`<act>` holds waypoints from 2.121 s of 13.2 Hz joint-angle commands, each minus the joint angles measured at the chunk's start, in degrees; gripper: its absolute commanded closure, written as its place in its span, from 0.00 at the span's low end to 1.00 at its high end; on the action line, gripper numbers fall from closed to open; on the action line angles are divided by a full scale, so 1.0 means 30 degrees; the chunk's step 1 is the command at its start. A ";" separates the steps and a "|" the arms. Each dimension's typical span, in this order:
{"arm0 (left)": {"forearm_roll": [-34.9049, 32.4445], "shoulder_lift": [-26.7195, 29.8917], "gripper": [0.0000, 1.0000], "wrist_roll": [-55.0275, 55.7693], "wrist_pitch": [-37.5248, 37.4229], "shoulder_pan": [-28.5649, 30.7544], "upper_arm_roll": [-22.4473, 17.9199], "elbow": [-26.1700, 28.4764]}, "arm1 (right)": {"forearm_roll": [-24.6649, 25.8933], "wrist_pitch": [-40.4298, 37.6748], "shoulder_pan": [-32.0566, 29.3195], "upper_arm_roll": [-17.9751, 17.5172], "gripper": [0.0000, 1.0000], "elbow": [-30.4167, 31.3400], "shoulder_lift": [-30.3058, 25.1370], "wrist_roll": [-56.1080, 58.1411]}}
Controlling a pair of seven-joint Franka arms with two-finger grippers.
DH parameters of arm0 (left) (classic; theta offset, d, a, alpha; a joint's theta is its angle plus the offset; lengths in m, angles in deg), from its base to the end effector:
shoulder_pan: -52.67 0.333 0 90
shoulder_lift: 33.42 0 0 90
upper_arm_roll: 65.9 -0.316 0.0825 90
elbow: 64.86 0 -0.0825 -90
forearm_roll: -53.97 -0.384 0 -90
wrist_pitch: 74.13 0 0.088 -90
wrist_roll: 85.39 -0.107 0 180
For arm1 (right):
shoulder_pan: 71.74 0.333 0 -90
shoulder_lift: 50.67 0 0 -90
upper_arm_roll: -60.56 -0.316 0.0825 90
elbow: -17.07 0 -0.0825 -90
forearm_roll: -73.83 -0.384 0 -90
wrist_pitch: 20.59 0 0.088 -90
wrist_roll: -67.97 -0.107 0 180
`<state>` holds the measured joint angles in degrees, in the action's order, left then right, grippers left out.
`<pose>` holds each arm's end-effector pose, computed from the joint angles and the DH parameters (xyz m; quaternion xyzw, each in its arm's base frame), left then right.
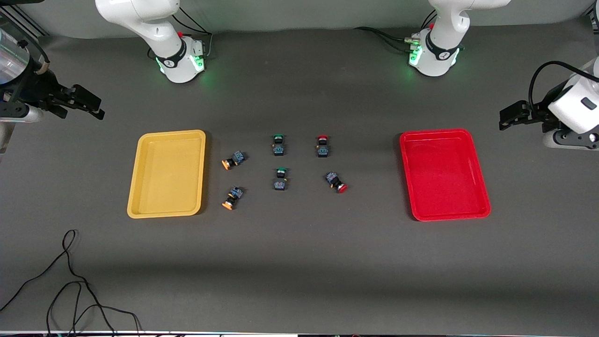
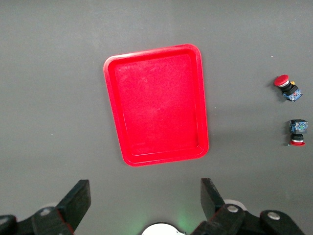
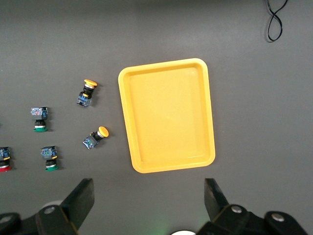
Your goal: Place red and yellow buttons in trays
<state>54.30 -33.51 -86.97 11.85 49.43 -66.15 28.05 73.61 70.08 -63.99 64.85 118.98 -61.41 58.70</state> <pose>0.5443 -0.0291 0.5942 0.9973 -0.0398 -0.0613 0.0021 0.4943 0.0269 0.6254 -0.9987 0.0500 0.0056 0.0083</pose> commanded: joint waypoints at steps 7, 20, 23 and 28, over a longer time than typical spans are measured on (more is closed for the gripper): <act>-0.0139 0.0118 0.00 -0.0032 -0.0299 -0.0500 -0.0240 0.0204 | -0.0015 -0.0869 0.0170 -0.0753 0.00 -0.0805 0.0735 -0.0132; 0.1445 -0.2192 0.00 1.5310 0.3767 -0.3360 0.8403 0.0409 | -0.1216 0.8958 0.1752 -0.3860 0.00 0.6214 0.4308 -1.3982; 0.1123 -0.2986 0.00 1.7219 0.5058 -0.5503 0.8403 0.0671 | -0.1978 1.3267 0.2685 -0.3890 0.00 0.8503 0.5858 -1.6324; -0.0137 -0.4242 0.00 1.9274 0.9942 -0.7616 0.8374 0.4386 | -0.1950 1.6557 0.4326 -0.3920 0.00 0.8891 0.9022 -2.0576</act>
<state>55.39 -45.00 -31.61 35.81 28.81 -40.21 36.45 68.80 116.64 -52.83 52.89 146.11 -37.45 1.13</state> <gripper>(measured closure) 0.000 0.000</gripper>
